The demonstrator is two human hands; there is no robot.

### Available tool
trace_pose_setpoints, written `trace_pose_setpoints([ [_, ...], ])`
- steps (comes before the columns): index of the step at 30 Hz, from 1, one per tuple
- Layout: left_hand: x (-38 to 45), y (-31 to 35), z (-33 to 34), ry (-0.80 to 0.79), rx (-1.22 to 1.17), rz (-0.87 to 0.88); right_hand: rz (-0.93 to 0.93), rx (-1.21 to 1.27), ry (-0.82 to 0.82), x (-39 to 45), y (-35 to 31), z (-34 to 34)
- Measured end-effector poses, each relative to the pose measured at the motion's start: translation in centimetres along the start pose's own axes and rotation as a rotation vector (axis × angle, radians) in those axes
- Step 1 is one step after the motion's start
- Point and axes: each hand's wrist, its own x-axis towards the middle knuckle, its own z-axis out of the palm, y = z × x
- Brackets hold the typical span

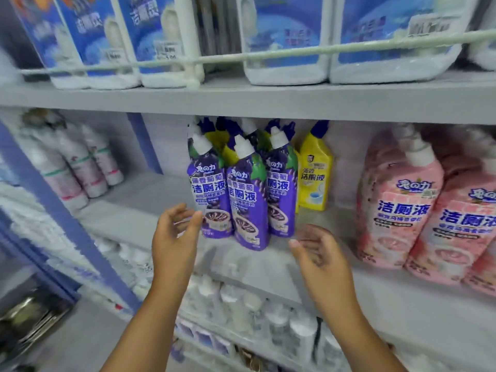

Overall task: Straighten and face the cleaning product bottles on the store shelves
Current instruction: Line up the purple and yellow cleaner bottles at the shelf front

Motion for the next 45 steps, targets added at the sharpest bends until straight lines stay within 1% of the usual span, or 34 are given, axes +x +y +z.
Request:
trace_pose_setpoints([
  [2,3.2,-0.9,-0.5,-0.082,0.036,0.026,0.003,-0.033,0.003,1.3,0.1,3.0],
  [5,7.4,-2.5,-0.4,-0.299,0.031,0.014,-0.012,-0.104,0.018,3.4,0.0,7.3],
  [9,11.0,-5.0,-0.3,-0.563,0.046,-0.033,0.029,-0.128,0.14,4.9,0.1,11.4],
  [11,11.9,-5.9,-0.1,-0.653,0.051,-0.055,0.078,-0.099,0.17,5.1,0.0,12.1],
  [13,12.3,-6.2,-0.2,-0.687,0.042,-0.076,0.105,-0.072,0.187,5.1,-0.2,12.3],
  [16,12.5,-6.2,-1.2,-0.662,0.011,-0.07,0.088,-0.056,0.201,4.8,-0.6,12.9],
  [19,12.5,-6.2,-3.7,-0.541,-0.006,-0.074,0.082,-0.055,0.149,4.6,-0.7,14.2],
  [23,13.4,-5.8,-8.3,-0.404,0.0,-0.073,0.083,-0.002,0.015,4.4,-0.9,18.1],
  [25,14.5,-6.4,-9.8,-0.308,0.006,-0.064,0.074,0.018,-0.043,4.4,-0.7,20.3],
  [28,16.6,-7.5,-11.6,-0.2,0.027,-0.047,0.055,0.01,-0.088,4.3,-0.7,23.5],
  [32,20.6,-9.6,-12.8,-0.131,0.078,-0.029,0.024,-0.046,-0.091,5.4,-0.7,27.6],
  [35,24.4,-11.2,-12.9,-0.117,0.126,-0.016,-0.007,-0.131,-0.05,7.4,-0.4,30.6],
  [38,27.8,-12.0,-12.1,-0.175,0.111,-0.013,0.059,-0.122,0.005,9.7,0.5,33.0],
  [40,29.8,-12.3,-11.3,-0.197,0.084,-0.017,0.071,-0.159,0.047,11.1,0.9,34.2],
  [45,34.0,-13.2,-9.2,-0.249,0.198,0.029,0.054,-0.179,0.053,14.2,1.1,36.2],
])
